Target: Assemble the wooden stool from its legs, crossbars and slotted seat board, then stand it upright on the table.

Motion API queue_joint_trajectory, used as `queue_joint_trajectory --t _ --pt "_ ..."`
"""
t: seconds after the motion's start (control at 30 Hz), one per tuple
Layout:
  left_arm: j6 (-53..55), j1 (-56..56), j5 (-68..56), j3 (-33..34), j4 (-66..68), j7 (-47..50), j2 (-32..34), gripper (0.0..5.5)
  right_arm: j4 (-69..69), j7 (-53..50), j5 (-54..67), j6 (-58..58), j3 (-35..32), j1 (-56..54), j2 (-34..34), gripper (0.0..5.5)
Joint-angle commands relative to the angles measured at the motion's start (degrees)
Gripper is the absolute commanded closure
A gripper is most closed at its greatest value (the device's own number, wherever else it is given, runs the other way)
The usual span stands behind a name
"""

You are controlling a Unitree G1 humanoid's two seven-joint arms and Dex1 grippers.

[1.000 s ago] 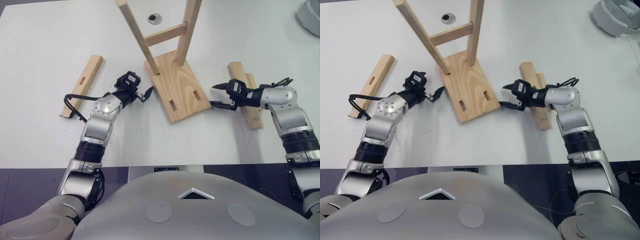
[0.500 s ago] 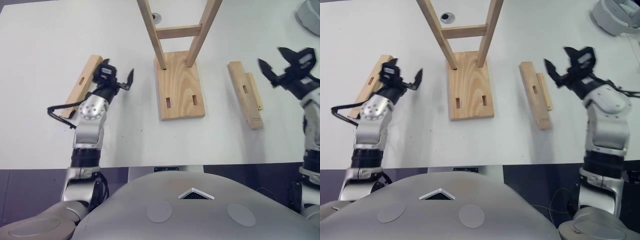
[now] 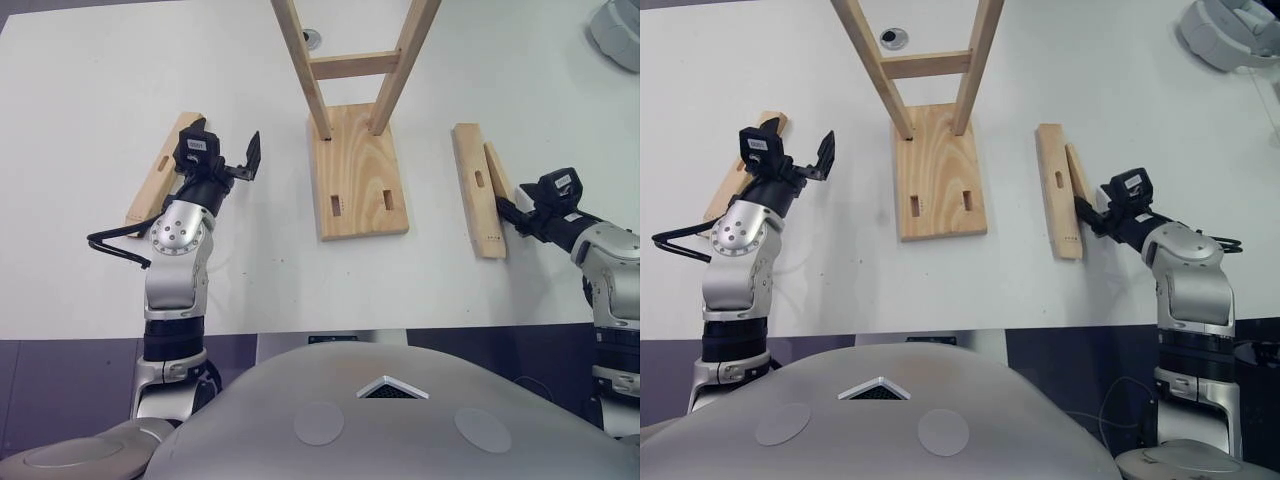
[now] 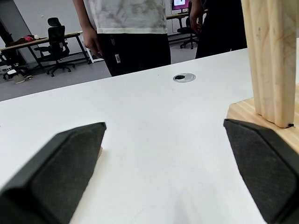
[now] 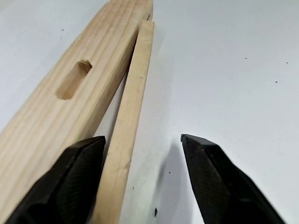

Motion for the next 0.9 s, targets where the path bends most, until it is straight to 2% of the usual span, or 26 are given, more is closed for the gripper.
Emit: queue_joint_trajectory --t 0.03,0.43,0.6,0.7,0.8,0.9 --pt "1.67 -0.99 0.31 -0.04 -1.96 0.51 0.22 0.85 -0.31 -2.67 -0.22 5.06 -0.18 -0.93 0.34 2.78" --pt "6.33 -1.37 -1.97 0.45 -8.10 0.65 -1.41 0.85 -1.58 -5.15 3.28 3.84 -2.10 -3.98 4.09 5.01" --pt "8.35 -2.55 -3.12 0.52 -9.62 0.59 -1.65 0.85 -1.03 -6.03 3.63 6.04 -2.05 -5.09 4.18 5.08" --pt "11.16 -4.92 -5.48 0.85 -13.83 0.44 -2.04 0.85 -3.10 -6.11 5.86 0.15 -5.94 -8.40 5.21 5.08" --pt "16.50 -11.19 -27.06 4.59 -24.52 -1.51 -6.58 0.85 -11.54 -4.26 19.12 2.08 -12.62 -19.03 5.53 5.08" --pt "19.53 -18.87 -52.78 10.05 -26.14 0.55 -6.42 0.85 -14.16 -4.52 38.93 10.54 -16.47 -31.48 5.77 5.08"
